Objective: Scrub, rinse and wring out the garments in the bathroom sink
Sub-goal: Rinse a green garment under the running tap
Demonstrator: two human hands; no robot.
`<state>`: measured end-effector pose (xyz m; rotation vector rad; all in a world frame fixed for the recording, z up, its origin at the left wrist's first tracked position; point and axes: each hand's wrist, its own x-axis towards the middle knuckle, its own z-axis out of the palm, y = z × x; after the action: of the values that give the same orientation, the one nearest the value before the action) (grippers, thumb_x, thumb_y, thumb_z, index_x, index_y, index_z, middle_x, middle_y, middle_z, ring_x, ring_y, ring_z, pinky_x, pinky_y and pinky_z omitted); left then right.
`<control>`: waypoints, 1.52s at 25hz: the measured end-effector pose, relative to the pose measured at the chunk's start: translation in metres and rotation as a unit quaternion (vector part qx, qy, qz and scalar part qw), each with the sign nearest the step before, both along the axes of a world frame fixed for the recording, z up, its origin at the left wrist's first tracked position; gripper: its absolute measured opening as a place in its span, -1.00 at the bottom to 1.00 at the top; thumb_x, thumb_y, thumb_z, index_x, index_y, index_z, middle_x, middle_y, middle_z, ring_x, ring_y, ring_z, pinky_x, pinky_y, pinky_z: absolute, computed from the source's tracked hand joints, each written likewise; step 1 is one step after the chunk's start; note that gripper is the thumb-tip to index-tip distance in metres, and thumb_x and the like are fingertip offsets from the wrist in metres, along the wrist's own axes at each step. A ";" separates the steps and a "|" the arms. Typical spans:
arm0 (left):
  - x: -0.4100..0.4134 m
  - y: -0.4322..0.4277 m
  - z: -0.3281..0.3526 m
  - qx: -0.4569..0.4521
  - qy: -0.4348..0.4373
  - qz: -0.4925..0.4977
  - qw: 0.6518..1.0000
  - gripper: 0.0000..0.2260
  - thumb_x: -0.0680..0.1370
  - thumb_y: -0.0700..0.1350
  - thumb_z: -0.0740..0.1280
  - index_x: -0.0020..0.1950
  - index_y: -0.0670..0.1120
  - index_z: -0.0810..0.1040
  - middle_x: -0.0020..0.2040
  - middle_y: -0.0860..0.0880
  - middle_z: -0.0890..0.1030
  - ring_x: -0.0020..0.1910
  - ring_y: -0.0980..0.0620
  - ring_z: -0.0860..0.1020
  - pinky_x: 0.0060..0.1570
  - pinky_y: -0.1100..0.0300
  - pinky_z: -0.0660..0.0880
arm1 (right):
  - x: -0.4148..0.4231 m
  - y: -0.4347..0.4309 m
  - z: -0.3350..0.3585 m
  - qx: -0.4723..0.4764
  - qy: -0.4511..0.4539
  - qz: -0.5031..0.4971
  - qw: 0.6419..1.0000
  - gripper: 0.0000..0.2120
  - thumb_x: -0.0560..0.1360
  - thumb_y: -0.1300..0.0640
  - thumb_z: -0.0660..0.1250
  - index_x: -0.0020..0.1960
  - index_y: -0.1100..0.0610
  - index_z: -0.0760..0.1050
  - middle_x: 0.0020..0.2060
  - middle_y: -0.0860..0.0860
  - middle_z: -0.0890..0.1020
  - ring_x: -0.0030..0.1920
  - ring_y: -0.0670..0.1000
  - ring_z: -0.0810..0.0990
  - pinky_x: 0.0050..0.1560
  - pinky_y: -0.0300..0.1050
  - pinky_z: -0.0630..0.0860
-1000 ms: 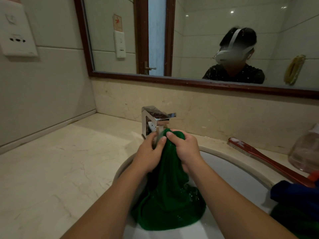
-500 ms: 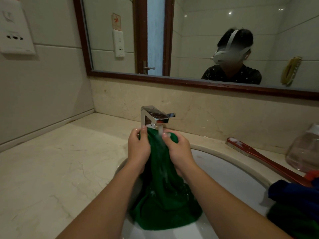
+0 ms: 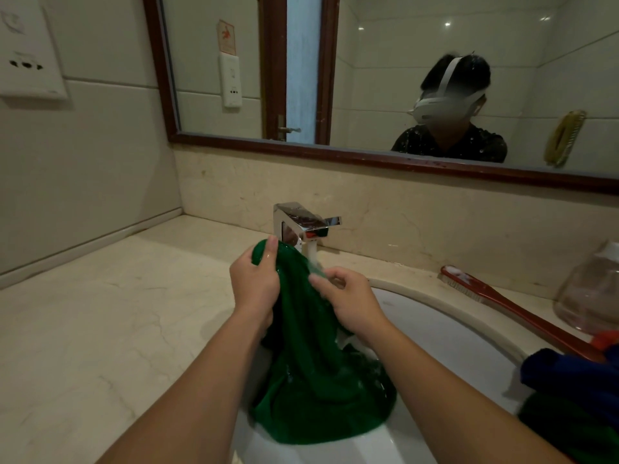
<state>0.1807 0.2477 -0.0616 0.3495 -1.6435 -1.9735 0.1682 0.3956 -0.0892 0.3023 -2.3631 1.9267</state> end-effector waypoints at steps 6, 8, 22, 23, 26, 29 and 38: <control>0.000 0.005 -0.008 -0.053 -0.057 -0.141 0.987 -0.73 0.55 0.13 0.43 0.07 -0.05 0.63 -0.07 -0.06 0.72 -0.08 -0.04 0.71 -0.03 0.01 0.67 | -0.003 -0.017 0.013 -0.178 -0.002 -0.022 0.984 -0.87 0.60 0.12 0.41 0.09 0.13 0.68 -0.08 0.04 0.76 -0.03 0.03 0.74 0.03 -0.02 0.69; 0.002 0.010 -0.007 -0.013 -0.088 -0.205 0.975 -0.71 0.54 0.07 0.46 0.09 -0.13 0.65 -0.06 -0.13 0.74 -0.09 -0.12 0.72 -0.05 0.00 0.67 | -0.004 -0.015 0.013 -0.185 -0.005 -0.017 0.983 -0.86 0.61 0.14 0.40 0.11 0.16 0.68 -0.08 0.08 0.76 -0.03 0.06 0.74 0.00 -0.05 0.69; 0.001 -0.003 0.000 0.126 -0.011 -0.162 0.979 -0.76 0.57 0.06 0.44 0.03 -0.11 0.71 -0.03 -0.22 0.72 -0.07 -0.18 0.71 -0.04 -0.08 0.66 | 0.005 -0.025 0.001 -0.057 -0.037 -0.006 0.998 -0.80 0.67 -0.08 0.27 0.07 0.04 0.54 -0.07 0.03 0.70 -0.06 0.04 0.70 0.02 0.07 0.68; 0.000 -0.002 -0.001 0.104 -0.020 -0.168 0.980 -0.73 0.57 0.08 0.43 0.06 -0.12 0.70 -0.05 -0.20 0.73 -0.06 -0.19 0.71 -0.03 -0.09 0.66 | 0.004 -0.024 0.004 -0.078 -0.039 -0.027 0.996 -0.80 0.67 -0.08 0.27 0.06 0.03 0.54 -0.08 0.03 0.70 -0.07 0.03 0.71 0.03 0.09 0.68; -0.006 0.003 -0.009 0.029 -0.055 -0.166 0.984 -0.68 0.58 0.12 0.41 0.04 -0.14 0.69 -0.10 -0.15 0.74 -0.09 -0.16 0.72 0.04 -0.14 0.65 | -0.001 -0.009 0.015 -0.152 -0.048 -0.063 0.985 -0.82 0.67 -0.02 0.30 0.11 0.07 0.57 -0.09 0.03 0.74 -0.10 0.03 0.75 0.01 0.13 0.69; -0.007 0.011 -0.013 -0.017 -0.108 -0.190 0.976 -0.64 0.62 0.15 0.33 0.05 -0.13 0.68 -0.15 -0.10 0.74 -0.14 -0.12 0.72 -0.05 -0.02 0.66 | -0.007 0.006 0.018 -0.211 -0.041 -0.085 0.973 -0.81 0.68 0.02 0.29 0.11 0.12 0.58 -0.11 0.11 0.75 -0.07 0.15 0.75 0.04 0.25 0.67; -0.010 0.007 -0.012 0.081 -0.088 -0.225 0.967 -0.57 0.63 0.21 0.27 0.18 -0.13 0.64 0.00 -0.19 0.73 -0.02 -0.20 0.72 0.08 -0.15 0.63 | 0.005 -0.011 0.013 -0.066 -0.064 0.032 0.995 -0.74 0.67 -0.13 0.25 0.16 0.00 0.60 -0.02 -0.02 0.74 -0.02 -0.04 0.73 0.01 -0.10 0.67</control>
<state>0.1702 0.2545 -0.0732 0.2304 -1.7964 -2.4848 0.1732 0.3843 -0.0764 0.2551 -2.3126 2.1825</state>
